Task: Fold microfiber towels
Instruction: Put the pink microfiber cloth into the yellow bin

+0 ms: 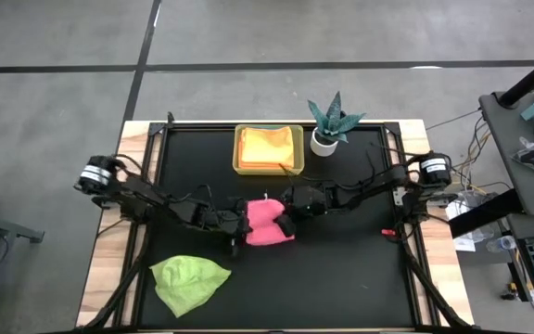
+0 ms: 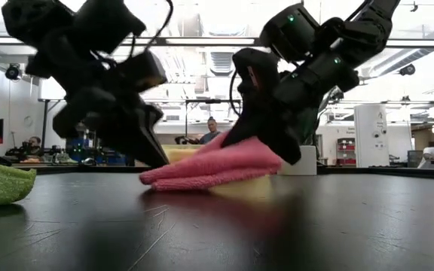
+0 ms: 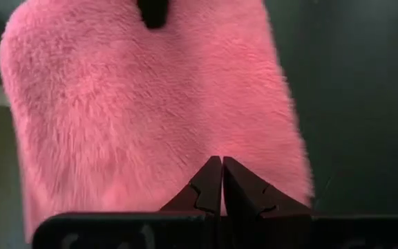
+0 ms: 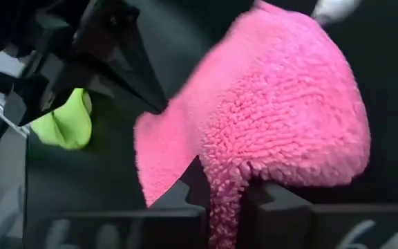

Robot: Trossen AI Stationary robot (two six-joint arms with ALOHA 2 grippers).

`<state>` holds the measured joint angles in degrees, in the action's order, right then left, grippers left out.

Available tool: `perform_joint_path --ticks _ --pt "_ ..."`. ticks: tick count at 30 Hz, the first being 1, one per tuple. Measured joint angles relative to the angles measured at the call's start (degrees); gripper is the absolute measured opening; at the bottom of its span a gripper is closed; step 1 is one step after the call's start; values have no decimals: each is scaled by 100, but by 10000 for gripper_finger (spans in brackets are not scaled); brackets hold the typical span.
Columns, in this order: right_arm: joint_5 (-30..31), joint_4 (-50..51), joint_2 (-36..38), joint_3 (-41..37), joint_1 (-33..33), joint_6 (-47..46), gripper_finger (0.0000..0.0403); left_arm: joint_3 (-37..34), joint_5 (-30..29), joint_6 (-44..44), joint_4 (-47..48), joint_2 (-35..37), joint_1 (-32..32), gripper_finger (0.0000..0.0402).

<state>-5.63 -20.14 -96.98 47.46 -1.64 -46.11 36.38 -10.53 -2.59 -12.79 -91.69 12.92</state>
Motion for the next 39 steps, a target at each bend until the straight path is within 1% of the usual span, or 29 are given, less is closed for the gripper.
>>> perform_joint_path --ticks 3,6,9,13,17,20,23,26,29,34,39 --pt "-19 66 219 32 218 226 14 -9 -316 251 519 509 -12 1" --pt "-38 175 319 236 500 582 14 -11 -856 543 1024 1102 -17 1" --pt "-39 553 307 625 799 1048 13 -11 -1370 826 1327 1730 -17 1" --pt "-42 1186 301 1345 1137 1689 13 -1 -1892 1286 1345 2599 -17 1" --pt "-211 1813 301 2242 1421 2224 13 20 -2064 1689 1319 3450 -17 1" --pt "-235 2042 270 2848 1598 2570 13 9 -2152 1846 1255 4017 -17 1" --pt "-238 2192 149 3338 1810 2878 13 -3 -2154 1948 1250 4437 -17 1" --pt "-236 2285 -74 3732 2048 3029 13 -16 -2154 1947 1250 4669 -17 1" --pt "-236 2369 -349 3971 2285 3120 13 -45 -2153 1946 1246 4711 -15 1" --pt "-242 2604 -831 4109 2661 3133 13 -114 -2152 1954 1254 4538 -17 1" --pt "-232 3276 -1183 4129 2980 3134 12 -116 -2152 2141 1144 4369 -16 1"
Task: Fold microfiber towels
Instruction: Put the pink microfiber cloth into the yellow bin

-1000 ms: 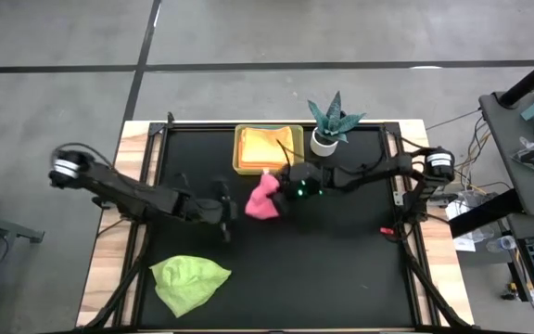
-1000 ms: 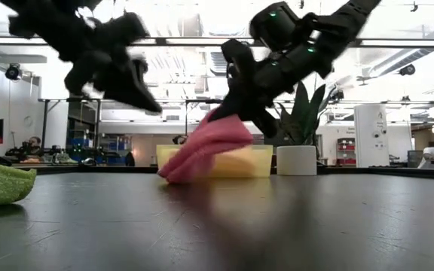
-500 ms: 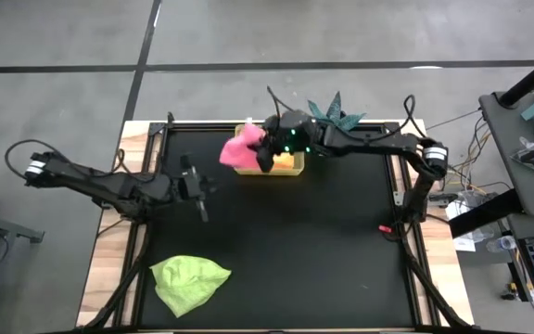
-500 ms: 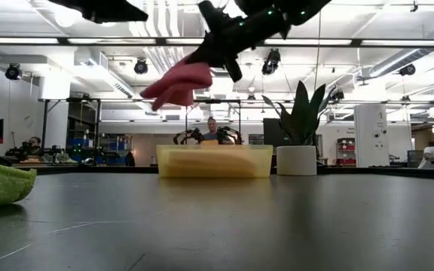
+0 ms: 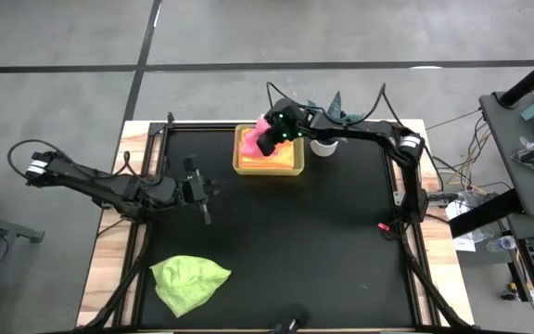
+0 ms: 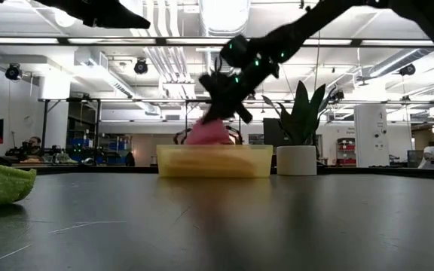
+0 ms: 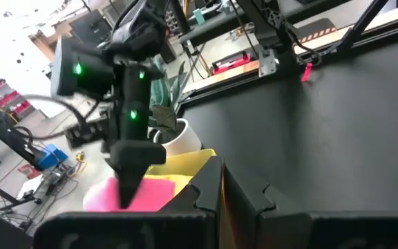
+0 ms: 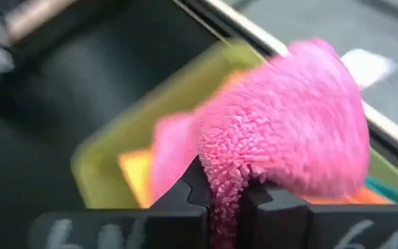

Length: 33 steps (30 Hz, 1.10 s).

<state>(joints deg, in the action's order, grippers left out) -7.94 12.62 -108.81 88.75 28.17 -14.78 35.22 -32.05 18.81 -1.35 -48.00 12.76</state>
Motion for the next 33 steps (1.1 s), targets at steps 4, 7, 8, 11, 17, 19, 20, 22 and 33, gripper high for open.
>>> perform_joint_path --ticks 4,7,8,11,17,19,20,22,33 --pt "23 372 -119 0 176 44 12 0 -3 127 -92 -102 2 1" --pt "37 508 -149 0 228 -31 12 4 -11 152 -138 -150 -1 1" --pt "40 603 -149 0 231 -82 12 4 -20 153 -134 -161 -1 1" --pt "42 855 -121 0 231 -181 13 4 -26 153 -125 -178 -3 1" --pt "47 1328 53 0 227 -211 13 4 -44 153 -225 -176 -3 1" --pt "129 1414 53 1 227 -215 13 4 -46 155 -288 -178 -3 1" --pt "207 1515 49 0 225 -211 13 4 -46 155 -288 -178 -3 1" --pt "307 1608 35 0 225 -166 13 4 -46 155 -288 -178 -3 1" --pt "336 1441 37 253 121 -22 13 4 -46 155 -299 -178 -3 1"
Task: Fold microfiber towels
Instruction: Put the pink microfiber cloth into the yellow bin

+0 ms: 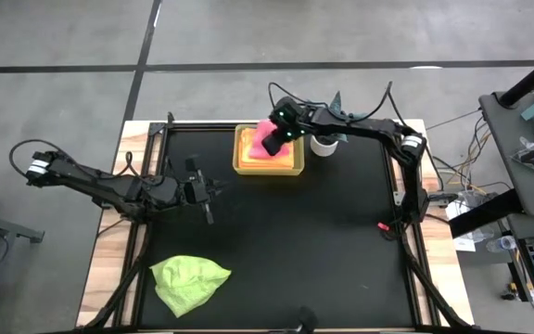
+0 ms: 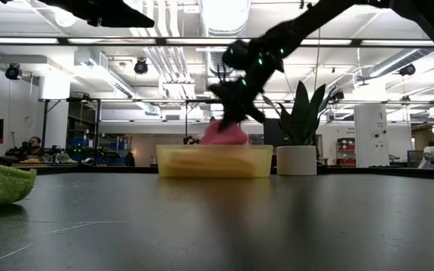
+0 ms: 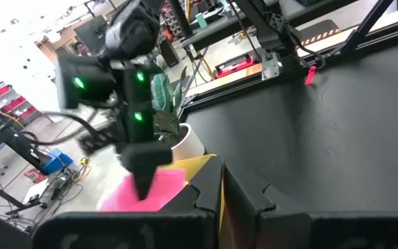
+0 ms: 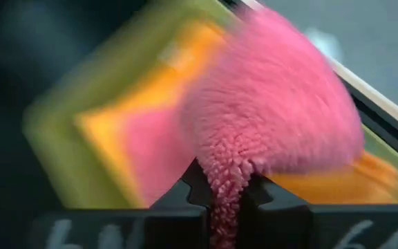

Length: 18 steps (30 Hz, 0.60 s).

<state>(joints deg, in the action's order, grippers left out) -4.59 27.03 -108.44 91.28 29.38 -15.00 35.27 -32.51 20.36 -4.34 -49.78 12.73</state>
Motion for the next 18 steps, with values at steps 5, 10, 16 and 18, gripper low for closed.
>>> perform_joint_path --ticks 5,10,16,18 --pt "-689 -297 24 423 -143 5 13 0 0 2 -21 0 0 1" --pt "-990 -369 -9 702 -163 61 13 0 -2 4 -87 0 0 1" --pt "-676 -340 -14 353 -161 59 13 0 -4 4 -122 0 0 1" --pt "-281 -291 -22 151 -145 18 13 0 -4 2 -122 -1 0 1"
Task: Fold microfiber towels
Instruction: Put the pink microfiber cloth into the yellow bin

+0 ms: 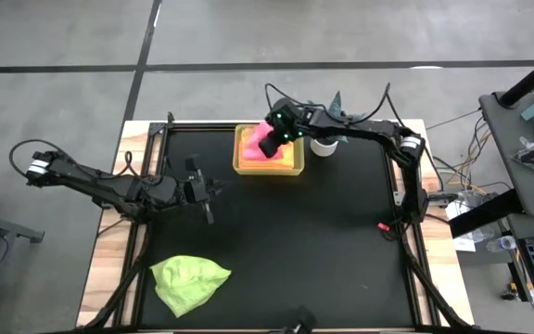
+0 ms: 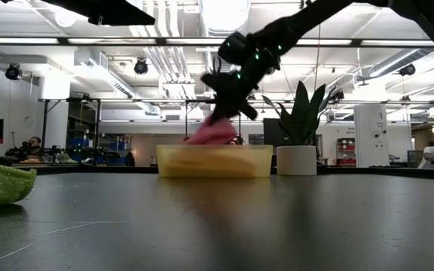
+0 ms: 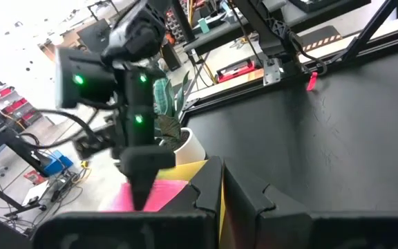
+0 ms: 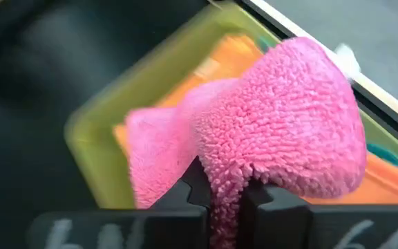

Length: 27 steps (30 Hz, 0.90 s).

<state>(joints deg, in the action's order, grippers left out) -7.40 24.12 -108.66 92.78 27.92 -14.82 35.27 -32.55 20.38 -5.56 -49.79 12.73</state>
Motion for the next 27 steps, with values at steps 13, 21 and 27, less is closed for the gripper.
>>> perform_joint_path --ticks 13,21,27 --pt "787 313 -24 -218 59 -34 37 0 0 2 0 -10 0 1" --pt "897 709 -24 -166 94 28 110 0 -2 0 -5 -35 0 1" --pt "918 1394 -15 139 182 285 154 -2 -34 0 -69 -177 -2 1"
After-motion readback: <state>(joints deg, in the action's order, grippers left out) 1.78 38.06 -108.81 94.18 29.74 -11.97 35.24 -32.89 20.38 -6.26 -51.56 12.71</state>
